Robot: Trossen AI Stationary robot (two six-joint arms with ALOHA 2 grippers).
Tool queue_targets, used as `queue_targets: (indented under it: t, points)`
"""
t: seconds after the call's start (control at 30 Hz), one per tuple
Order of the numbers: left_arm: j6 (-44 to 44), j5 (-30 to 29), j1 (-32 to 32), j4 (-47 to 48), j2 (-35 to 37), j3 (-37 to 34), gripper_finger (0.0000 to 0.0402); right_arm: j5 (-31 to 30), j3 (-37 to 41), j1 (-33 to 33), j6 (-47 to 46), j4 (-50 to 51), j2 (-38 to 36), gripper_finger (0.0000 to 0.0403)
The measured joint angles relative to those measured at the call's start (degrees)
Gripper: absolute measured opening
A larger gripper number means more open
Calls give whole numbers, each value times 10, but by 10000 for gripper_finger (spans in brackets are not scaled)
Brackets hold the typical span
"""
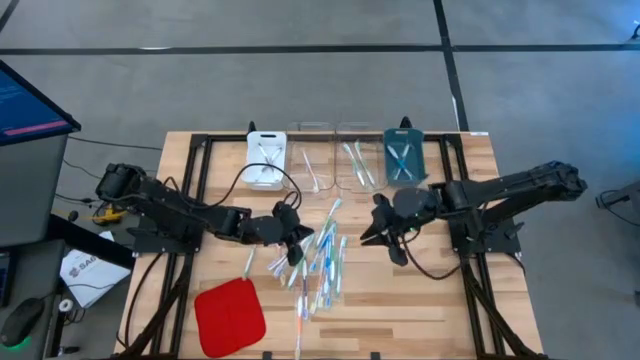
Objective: Pick & Place Toothbrushes
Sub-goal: Put the orange toothbrush into the left transparent bin
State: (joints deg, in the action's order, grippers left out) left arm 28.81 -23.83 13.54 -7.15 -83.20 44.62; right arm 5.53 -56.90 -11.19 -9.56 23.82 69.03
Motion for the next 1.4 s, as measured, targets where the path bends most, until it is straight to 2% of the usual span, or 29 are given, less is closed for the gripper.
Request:
queue_targets:
  t: [0.1, 0.43, 0.63, 0.83, 1.03, 1.1, 1.17, 1.23, 1.3, 1.4]
  points:
    - [1, 19, 0, -11, 0, 0, 4, -29, 0, -21, -10, 17, 3, 63]
    - [15, 63, 1, -88, -18, 0, 3, -32, 0, -42, -27, 12, 3, 63]
    - [15, 73, 4, -96, -36, -1, 5, -32, 0, -53, -39, -20, 3, 63]
    - [15, 108, 5, -151, -72, 0, 5, -30, 0, -91, 0, -44, 3, 63]
    - [18, 116, 6, -174, -119, 0, 5, -30, 0, -119, 20, -45, 3, 63]
    - [30, 164, 5, -163, -127, 0, 5, -30, 0, -120, 20, -46, 3, 63]
    - [35, 270, 3, -141, -127, 0, 4, -30, 0, -120, 20, -46, 3, 63]
    - [64, 337, 13, -84, -110, 0, 1, -30, 0, -119, 20, -46, 3, 63]
    - [80, 344, 34, -9, -92, 11, 1, -30, 0, -119, 20, -47, 3, 63]
    - [77, 320, 67, 115, -71, 37, 1, -30, 0, -116, 20, -54, 3, 63]
